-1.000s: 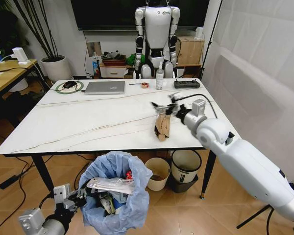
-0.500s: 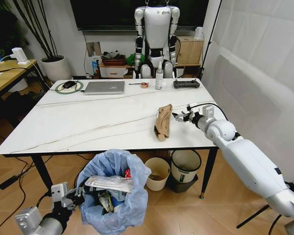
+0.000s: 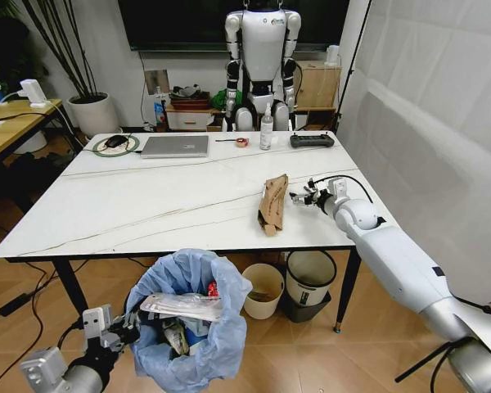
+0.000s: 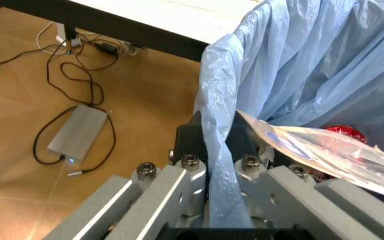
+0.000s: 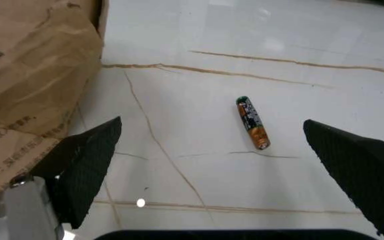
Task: Pick up the trash bin and place the trash from the table into it.
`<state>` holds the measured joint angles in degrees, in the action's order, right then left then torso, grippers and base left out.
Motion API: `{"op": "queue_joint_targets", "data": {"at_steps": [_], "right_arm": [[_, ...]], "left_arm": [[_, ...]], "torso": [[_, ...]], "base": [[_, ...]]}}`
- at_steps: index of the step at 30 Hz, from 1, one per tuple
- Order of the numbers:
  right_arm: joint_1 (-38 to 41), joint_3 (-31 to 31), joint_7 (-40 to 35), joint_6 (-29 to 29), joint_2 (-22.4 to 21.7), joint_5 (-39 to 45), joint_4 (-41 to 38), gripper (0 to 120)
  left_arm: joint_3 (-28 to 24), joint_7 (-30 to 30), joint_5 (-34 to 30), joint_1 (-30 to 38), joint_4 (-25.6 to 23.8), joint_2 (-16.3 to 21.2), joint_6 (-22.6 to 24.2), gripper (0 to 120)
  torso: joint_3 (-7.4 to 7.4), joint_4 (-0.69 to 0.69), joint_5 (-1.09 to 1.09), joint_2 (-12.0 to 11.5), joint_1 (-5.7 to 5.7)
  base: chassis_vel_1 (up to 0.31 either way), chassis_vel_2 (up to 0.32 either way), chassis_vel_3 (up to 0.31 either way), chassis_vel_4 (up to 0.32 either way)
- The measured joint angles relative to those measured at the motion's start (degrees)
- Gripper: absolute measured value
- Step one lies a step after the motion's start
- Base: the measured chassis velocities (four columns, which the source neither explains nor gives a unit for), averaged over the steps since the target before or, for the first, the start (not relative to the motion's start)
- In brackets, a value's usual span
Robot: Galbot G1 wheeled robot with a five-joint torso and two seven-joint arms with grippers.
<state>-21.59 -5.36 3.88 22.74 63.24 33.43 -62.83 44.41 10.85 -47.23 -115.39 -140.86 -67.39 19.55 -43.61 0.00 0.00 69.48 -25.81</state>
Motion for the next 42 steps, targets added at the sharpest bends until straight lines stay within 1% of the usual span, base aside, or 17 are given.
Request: {"op": "queue_joint_targets", "data": {"at_steps": [10,12,14,15,16,21,22,23,24,25,27,28,29,30,32,38,42], "right_arm": [[1.5,0.0,0.1,-1.3,1.8,-0.2,4.3,100],[1.6,-0.1,0.1,-1.5,1.9,-0.2,5.0,97],[1.6,-0.1,0.1,-1.7,1.9,-0.2,5.3,88],[1.6,-0.1,0.1,-1.7,1.9,-0.2,5.3,88],[1.6,-0.1,0.2,-1.8,1.9,-0.2,5.4,85],[1.2,0.0,0.3,-2.0,1.1,0.1,5.3,63],[1.2,0.0,0.3,-2.0,1.1,0.1,5.3,63],[1.1,0.0,0.3,-2.0,1.1,0.1,5.2,60],[1.0,0.0,0.3,-2.0,0.9,0.2,5.1,54],[0.9,0.0,0.3,-2.0,0.8,0.3,5.0,52],[0.7,0.0,0.3,-2.0,0.6,0.4,4.9,42],[0.6,0.0,0.3,-1.9,0.6,0.5,4.9,40],[0.5,-0.1,0.3,-1.9,0.4,0.7,4.8,35],[0.5,-0.1,0.3,-1.9,0.4,0.7,4.8,35],[0.4,-0.3,0.3,-1.9,0.2,0.8,4.6,25],[-0.5,-0.4,0.3,-1.6,-0.5,1.3,3.7,2],[-0.7,-0.2,0.2,-1.5,-0.6,1.6,3.4,0]], "left_arm": [[0.0,0.0,0.5,-0.6,-0.5,-0.4,-0.1,0],[0.1,0.0,0.5,-0.7,-0.6,-0.5,-0.1,0],[0.1,0.0,0.6,-0.8,-0.8,-0.6,-0.1,0],[0.1,0.0,0.6,-0.8,-0.8,-0.6,-0.1,0],[0.1,0.0,0.6,-0.8,-0.9,-0.7,-0.1,0],[0.0,0.0,1.0,-1.0,-1.0,-0.9,-0.2,0],[0.0,0.0,1.0,-1.0,-1.0,-0.9,-0.2,0],[0.0,-0.1,1.0,-1.0,-1.0,-0.9,-0.2,0],[-0.1,-0.1,1.1,-1.1,-1.1,-1.0,-0.2,0],[-0.1,-0.1,1.2,-1.1,-1.1,-1.0,-0.2,0],[-0.1,-0.1,1.2,-1.3,-1.3,-1.1,-0.2,0],[-0.1,-0.1,1.2,-1.4,-1.4,-1.1,-0.2,0],[0.0,-0.1,1.3,-1.4,-1.4,-1.1,-0.3,0],[0.0,-0.1,1.3,-1.4,-1.4,-1.1,-0.3,0],[0.1,-0.1,1.3,-1.5,-1.5,-1.1,-0.3,0],[0.2,-0.1,1.4,-1.9,-1.9,-1.1,-0.3,0],[0.2,-0.2,1.5,-2.0,-2.0,-1.2,-0.3,0]], "torso": [[0.0,0.01,0.0,0.0,0.0],[0.0,0.01,0.0,0.0,0.0],[0.0,0.0,0.0,0.0,0.0],[0.0,0.0,0.0,0.0,0.0],[0.0,0.01,0.0,0.0,0.0],[0.01,0.0,0.01,0.0,0.0],[0.01,0.0,0.01,0.0,0.0],[0.01,0.0,0.01,0.0,0.01],[0.01,0.01,0.0,0.0,0.01],[0.01,0.01,0.01,0.0,0.01],[0.01,0.01,0.01,0.0,0.01],[0.01,0.01,0.01,0.0,0.01],[0.02,0.01,0.01,0.0,0.01],[0.02,0.01,0.01,0.0,0.01],[0.02,0.01,0.01,0.0,0.01],[0.02,0.01,0.02,0.0,0.01],[0.01,0.01,0.01,0.0,0.01]], "base": [[0.0,0.0,0.0,0.0],[0.0,0.0,0.0,0.0],[0.0,0.0,0.0,0.0],[0.0,0.0,0.0,0.0],[0.0,0.0,0.0,0.0],[0.0,0.0,0.0,0.0],[0.0,0.0,0.0,0.0],[0.0,0.0,0.0,0.0],[0.0,0.0,0.0,0.0],[0.0,0.0,0.0,0.0],[0.0,0.0,0.0,0.0],[0.0,0.0,0.0,0.0],[0.0,0.0,0.0,0.0],[0.0,0.0,0.0,0.0],[0.0,0.0,0.0,0.0],[0.0,0.0,0.0,0.0],[0.0,0.0,0.0,0.0]]}}
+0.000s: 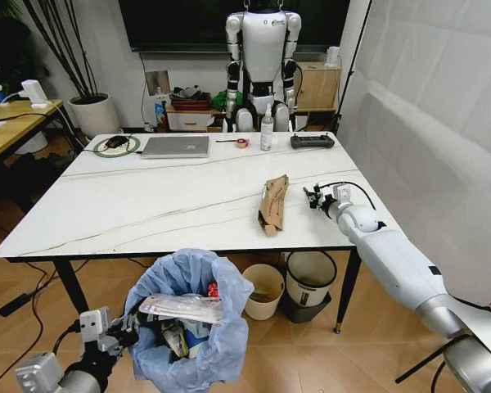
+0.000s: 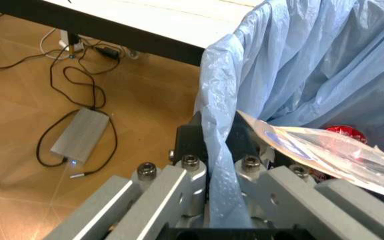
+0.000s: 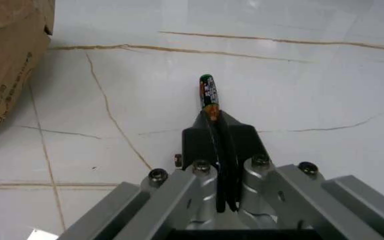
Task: Pick up the trash bin and place the trash from the table into it.
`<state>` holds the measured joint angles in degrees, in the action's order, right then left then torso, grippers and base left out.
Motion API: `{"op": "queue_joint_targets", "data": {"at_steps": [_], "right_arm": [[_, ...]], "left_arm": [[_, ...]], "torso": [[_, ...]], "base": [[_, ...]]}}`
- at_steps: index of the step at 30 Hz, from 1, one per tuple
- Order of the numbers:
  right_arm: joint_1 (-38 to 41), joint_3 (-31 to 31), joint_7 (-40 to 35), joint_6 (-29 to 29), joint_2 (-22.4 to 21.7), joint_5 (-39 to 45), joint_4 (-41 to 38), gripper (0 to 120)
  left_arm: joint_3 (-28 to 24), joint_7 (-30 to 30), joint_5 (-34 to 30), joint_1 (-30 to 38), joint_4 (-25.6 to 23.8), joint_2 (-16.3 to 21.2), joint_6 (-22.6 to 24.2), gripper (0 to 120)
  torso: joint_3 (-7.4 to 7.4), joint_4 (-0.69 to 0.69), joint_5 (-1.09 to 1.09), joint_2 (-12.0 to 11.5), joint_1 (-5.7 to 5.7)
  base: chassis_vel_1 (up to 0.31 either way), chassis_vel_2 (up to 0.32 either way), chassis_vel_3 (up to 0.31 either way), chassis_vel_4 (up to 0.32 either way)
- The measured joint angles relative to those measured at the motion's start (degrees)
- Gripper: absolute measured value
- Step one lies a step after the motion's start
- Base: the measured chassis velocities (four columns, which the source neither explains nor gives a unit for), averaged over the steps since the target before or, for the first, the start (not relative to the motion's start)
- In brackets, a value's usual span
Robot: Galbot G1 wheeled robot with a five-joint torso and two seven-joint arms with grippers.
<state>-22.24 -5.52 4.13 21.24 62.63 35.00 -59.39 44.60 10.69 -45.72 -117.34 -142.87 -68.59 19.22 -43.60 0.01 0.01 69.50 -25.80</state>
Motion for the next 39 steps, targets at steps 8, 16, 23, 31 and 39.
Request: {"op": "queue_joint_targets", "data": {"at_steps": [8,16,23,31,39], "right_arm": [[0.5,1.0,-0.1,0.6,-3.3,2.7,-5.3,0],[-1.2,2.6,0.8,0.8,-8.0,7.8,-17.9,0],[-4.0,2.4,2.0,0.9,-11.7,12.5,-29.0,0],[-9.9,-1.6,6.7,0.3,-19.8,19.7,-57.5,0],[-11.8,-8.4,11.7,-2.0,-23.7,19.0,-67.6,0]], "left_arm": [[-0.4,0.0,0.3,0.0,-0.1,-0.1,0.0,0],[-0.7,-0.1,0.4,0.2,0.1,0.0,-0.1,0],[-0.7,-0.1,0.1,0.3,0.1,0.4,-0.1,0],[-0.6,-0.1,-0.2,0.5,0.5,0.5,-0.1,0],[-1.1,-0.1,-0.2,0.8,0.5,0.3,-0.1,0]], "torso": [[-0.04,-0.02,-0.04,0.0,-0.04],[-0.02,0.0,-0.02,0.0,-0.02],[-0.01,-0.01,-0.02,0.0,-0.02],[0.0,0.0,-0.01,0.0,0.0],[0.0,-0.01,-0.01,0.0,0.0]], "base": [[0.0,0.0,0.0,0.0],[0.0,0.0,0.0,0.0],[0.0,0.0,0.0,0.0],[0.0,0.0,0.0,0.0],[0.0,0.0,0.0,0.0]]}}
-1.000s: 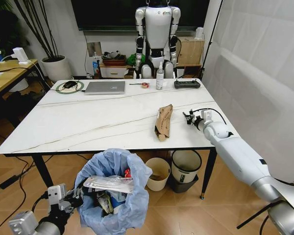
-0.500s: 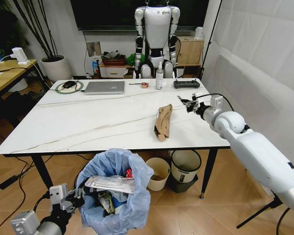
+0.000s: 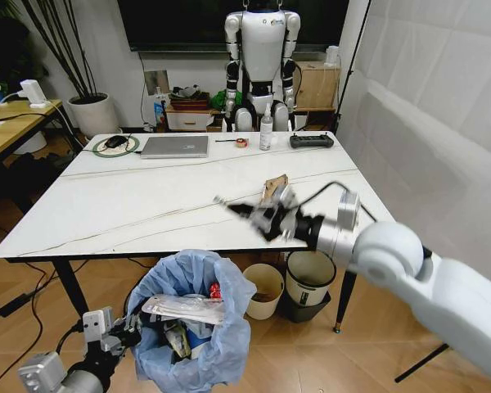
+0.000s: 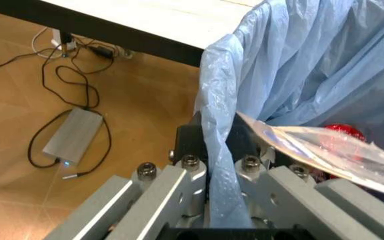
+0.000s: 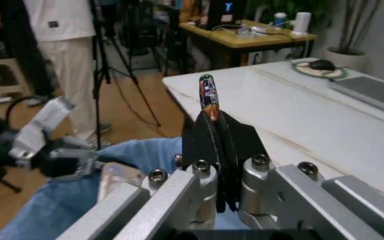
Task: Pick up the trash bin and place the trash from the table into it.
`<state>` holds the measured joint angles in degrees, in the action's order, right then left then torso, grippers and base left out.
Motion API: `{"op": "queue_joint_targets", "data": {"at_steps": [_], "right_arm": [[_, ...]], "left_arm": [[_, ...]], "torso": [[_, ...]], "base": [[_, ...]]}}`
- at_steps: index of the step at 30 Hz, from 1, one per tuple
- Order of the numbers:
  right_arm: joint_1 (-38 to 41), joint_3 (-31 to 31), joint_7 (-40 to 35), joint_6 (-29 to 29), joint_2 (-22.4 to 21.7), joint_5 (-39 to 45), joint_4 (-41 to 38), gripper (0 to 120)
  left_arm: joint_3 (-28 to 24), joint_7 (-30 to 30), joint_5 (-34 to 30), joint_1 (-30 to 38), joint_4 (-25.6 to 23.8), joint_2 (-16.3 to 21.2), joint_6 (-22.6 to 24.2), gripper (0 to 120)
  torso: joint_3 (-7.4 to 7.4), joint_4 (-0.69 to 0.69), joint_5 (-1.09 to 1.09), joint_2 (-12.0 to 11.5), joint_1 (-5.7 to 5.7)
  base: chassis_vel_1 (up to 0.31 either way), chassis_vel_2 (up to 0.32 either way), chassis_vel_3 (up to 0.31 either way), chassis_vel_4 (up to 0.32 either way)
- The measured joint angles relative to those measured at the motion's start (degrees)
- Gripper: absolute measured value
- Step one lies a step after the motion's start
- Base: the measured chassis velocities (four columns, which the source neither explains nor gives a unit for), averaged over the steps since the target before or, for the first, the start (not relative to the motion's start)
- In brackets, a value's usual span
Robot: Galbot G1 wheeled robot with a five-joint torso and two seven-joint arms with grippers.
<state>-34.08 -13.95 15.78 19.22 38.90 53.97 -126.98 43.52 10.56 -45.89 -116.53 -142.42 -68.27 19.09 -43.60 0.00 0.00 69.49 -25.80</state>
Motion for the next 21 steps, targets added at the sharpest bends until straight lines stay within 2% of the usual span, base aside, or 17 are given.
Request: {"op": "queue_joint_targets", "data": {"at_steps": [5,12,21], "right_arm": [[0.5,-3.9,1.8,-1.2,0.4,-2.5,0.2,0],[3.6,-11.5,2.0,-1.4,5.9,-4.6,2.9,0],[4.4,-13.2,2.1,-2.0,8.2,-6.6,7.6,0]], "left_arm": [[-0.5,0.0,0.0,0.0,-0.3,-0.1,0.0,0],[-1.6,0.0,0.0,0.1,-0.6,-0.2,0.2,0],[-1.6,-0.3,-0.4,0.3,-0.8,0.2,0.2,0]], "torso": [[-0.01,0.0,0.0,0.0,0.0],[-0.01,0.02,0.0,0.0,-0.02],[-0.01,0.01,0.0,0.0,-0.02]], "base": [[0.0,0.0,0.0,0.0],[0.0,0.0,0.0,0.0],[0.0,0.0,0.0,0.0]]}}
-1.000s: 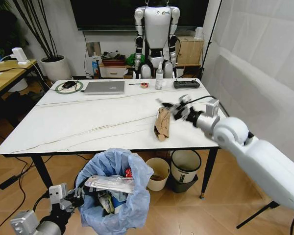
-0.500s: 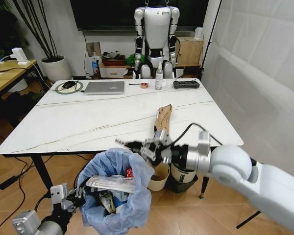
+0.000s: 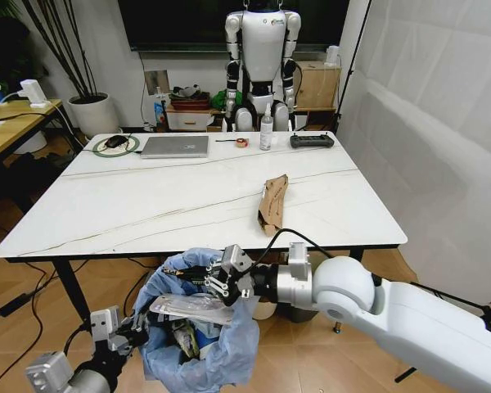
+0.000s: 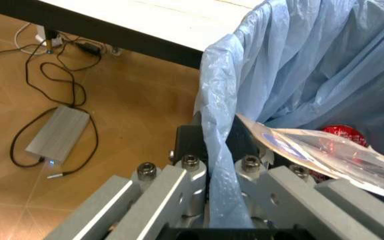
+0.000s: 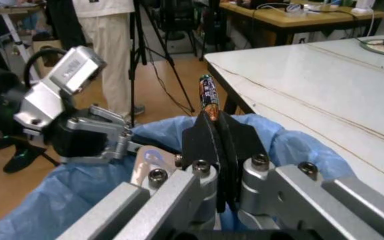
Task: Pick up the trash bin and place the trash from the table into it.
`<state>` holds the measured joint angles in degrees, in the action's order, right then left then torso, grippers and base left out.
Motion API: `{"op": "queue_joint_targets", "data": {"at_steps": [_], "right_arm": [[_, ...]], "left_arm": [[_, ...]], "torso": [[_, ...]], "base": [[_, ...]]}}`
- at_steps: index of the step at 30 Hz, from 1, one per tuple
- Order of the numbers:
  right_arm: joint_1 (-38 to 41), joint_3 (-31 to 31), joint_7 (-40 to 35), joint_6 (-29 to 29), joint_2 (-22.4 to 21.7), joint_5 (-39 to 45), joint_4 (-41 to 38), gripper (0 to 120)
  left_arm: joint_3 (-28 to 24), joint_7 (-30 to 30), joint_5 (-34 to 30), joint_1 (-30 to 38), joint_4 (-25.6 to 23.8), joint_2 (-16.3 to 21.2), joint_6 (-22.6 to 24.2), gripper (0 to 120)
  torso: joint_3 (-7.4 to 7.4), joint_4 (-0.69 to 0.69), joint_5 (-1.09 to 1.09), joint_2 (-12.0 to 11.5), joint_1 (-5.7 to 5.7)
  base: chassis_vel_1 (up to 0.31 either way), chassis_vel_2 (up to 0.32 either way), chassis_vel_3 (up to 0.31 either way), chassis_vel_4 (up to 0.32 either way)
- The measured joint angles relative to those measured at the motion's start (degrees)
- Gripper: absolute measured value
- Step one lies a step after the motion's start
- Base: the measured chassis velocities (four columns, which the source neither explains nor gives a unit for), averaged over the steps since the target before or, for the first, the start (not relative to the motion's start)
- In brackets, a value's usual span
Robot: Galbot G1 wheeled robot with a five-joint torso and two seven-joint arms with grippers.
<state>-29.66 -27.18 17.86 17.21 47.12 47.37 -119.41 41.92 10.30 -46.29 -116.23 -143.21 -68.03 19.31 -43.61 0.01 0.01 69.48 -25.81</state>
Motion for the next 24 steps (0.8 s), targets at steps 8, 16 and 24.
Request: {"op": "queue_joint_targets", "data": {"at_steps": [8,16,24], "right_arm": [[-1.9,1.8,-0.2,0.3,-0.7,-0.3,-0.1,28],[-3.7,6.5,-4.6,-0.5,-0.6,1.0,-2.6,56],[-5.6,14.3,-14.4,3.8,-1.4,8.4,-2.0,86]], "left_arm": [[-0.1,0.0,-0.2,0.5,0.0,0.1,0.1,0],[0.1,0.0,-0.6,0.8,0.0,0.3,0.1,0],[-0.6,0.0,-0.5,1.8,1.6,0.5,0.1,0]], "torso": [[0.0,-0.01,0.0,0.0,0.0],[0.0,-0.01,0.0,0.0,0.0],[0.0,-0.01,-0.01,0.0,0.0]], "base": [[0.0,0.0,0.0,0.0],[0.0,0.0,0.0,0.0],[0.0,0.0,0.0,0.0]]}}
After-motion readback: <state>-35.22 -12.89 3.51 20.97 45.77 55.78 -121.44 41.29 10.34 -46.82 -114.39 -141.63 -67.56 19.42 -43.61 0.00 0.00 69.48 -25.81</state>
